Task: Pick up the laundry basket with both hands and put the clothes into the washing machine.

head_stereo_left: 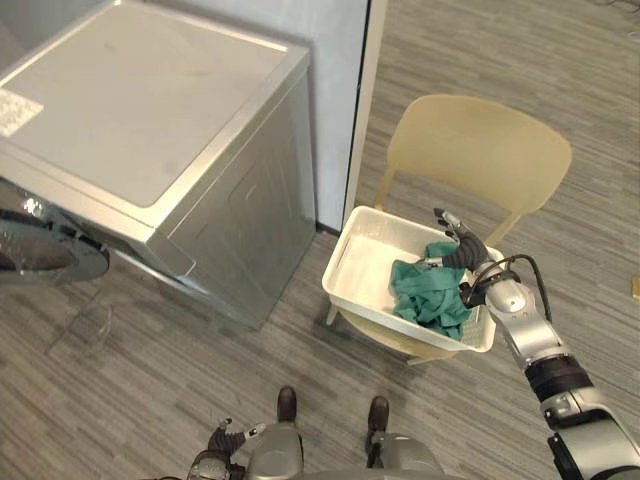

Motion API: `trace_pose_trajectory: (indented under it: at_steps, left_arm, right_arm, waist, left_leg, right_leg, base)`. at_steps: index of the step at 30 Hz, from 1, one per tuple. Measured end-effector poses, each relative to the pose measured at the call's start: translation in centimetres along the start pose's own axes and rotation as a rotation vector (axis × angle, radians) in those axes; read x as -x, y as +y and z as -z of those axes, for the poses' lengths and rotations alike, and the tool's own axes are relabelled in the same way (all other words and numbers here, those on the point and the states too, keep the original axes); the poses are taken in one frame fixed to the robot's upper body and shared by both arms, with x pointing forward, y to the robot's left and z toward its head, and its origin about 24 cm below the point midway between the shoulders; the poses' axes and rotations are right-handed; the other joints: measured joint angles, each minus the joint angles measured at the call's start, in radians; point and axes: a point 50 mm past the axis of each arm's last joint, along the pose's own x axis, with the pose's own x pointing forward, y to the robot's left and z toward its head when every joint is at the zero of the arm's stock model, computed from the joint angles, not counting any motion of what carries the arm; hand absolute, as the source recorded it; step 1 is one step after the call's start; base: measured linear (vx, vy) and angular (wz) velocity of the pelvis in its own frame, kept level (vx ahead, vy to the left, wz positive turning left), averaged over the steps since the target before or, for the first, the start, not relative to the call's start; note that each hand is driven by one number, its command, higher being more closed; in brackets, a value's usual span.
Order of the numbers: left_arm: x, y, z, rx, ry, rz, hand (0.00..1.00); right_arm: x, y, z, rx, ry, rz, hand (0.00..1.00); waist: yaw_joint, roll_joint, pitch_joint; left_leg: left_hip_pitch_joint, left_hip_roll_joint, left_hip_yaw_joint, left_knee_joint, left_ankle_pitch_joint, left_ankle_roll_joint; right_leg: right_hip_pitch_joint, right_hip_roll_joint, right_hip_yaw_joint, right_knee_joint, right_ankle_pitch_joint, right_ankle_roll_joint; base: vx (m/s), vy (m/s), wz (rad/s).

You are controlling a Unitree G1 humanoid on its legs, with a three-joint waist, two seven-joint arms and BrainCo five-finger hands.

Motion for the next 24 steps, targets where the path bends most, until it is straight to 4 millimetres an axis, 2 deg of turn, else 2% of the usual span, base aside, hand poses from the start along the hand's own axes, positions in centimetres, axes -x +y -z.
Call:
trace_pose_trajectory:
  at_steps: [5,6,10,14,21,24]
  left_arm:
    - [-0.2,0.3,-0.8,0.041,-0.018,-0.014,0.0]
    - [-0.3,0.4,-1.4,0.054,-0.032,-0.017,0.0]
    - [-0.4,0.7,-2.6,0.064,-0.074,-0.04,0.0]
    - [-0.6,1.1,-4.5,0.108,-0.139,-0.069,0.0]
    - [-0.7,1.7,-7.1,0.135,-0.212,-0.103,0.0]
    - [-0.6,1.7,-7.3,0.146,-0.219,-0.108,0.0]
  right_arm:
    - [-0.7,-0.8,1.2,0.039,0.092,-0.015,0.0]
    - [-0.8,-1.2,1.4,0.045,0.112,-0.009,0.0]
    - [-0.8,-1.9,2.5,0.058,0.18,0.001,0.0]
    - [-0.9,-3.7,3.3,0.063,0.248,0.056,0.0]
    - [-1.1,-6.0,3.2,0.036,0.276,0.178,0.0]
    - [-1.1,-6.8,3.1,0.044,0.28,0.214,0.0]
  waist:
    - [-0.002,-0.005,0.056]
    - [-0.002,-0.005,0.081]
    - [-0.002,-0.015,0.113]
    - [-0.001,-0.018,0.153]
    - [0.0,-0.018,0.221]
    - [0.001,-0.017,0.225]
  left_leg:
    - [-0.044,-0.006,-0.012,0.015,0.005,0.003]
    - [-0.047,-0.007,-0.014,0.015,0.007,0.003]
    - [-0.077,-0.008,-0.013,0.034,0.008,0.005]
    - [-0.11,-0.01,-0.015,0.048,0.008,0.005]
    - [-0.163,-0.009,-0.015,0.083,0.007,0.006]
    - [-0.193,-0.007,-0.018,0.096,0.007,0.006]
  right_leg:
    - [-0.037,-0.004,-0.001,0.002,0.013,0.001]
    - [-0.039,-0.006,-0.001,0.002,0.015,0.001]
    - [-0.067,-0.006,0.008,0.002,0.026,-0.001]
    - [-0.098,-0.007,0.017,0.005,0.036,0.001]
    - [-0.146,-0.009,0.026,0.023,0.047,-0.002]
    - [-0.171,-0.01,0.024,0.032,0.048,-0.002]
  base:
    - [-0.07,0.015,0.01]
    - [-0.05,0.016,-0.01]
    - [-0.02,0.011,-0.06]
    - [-0.04,0.008,-0.05]
    - [-0.05,0.008,-0.04]
    - [-0.04,0.0,0.03]
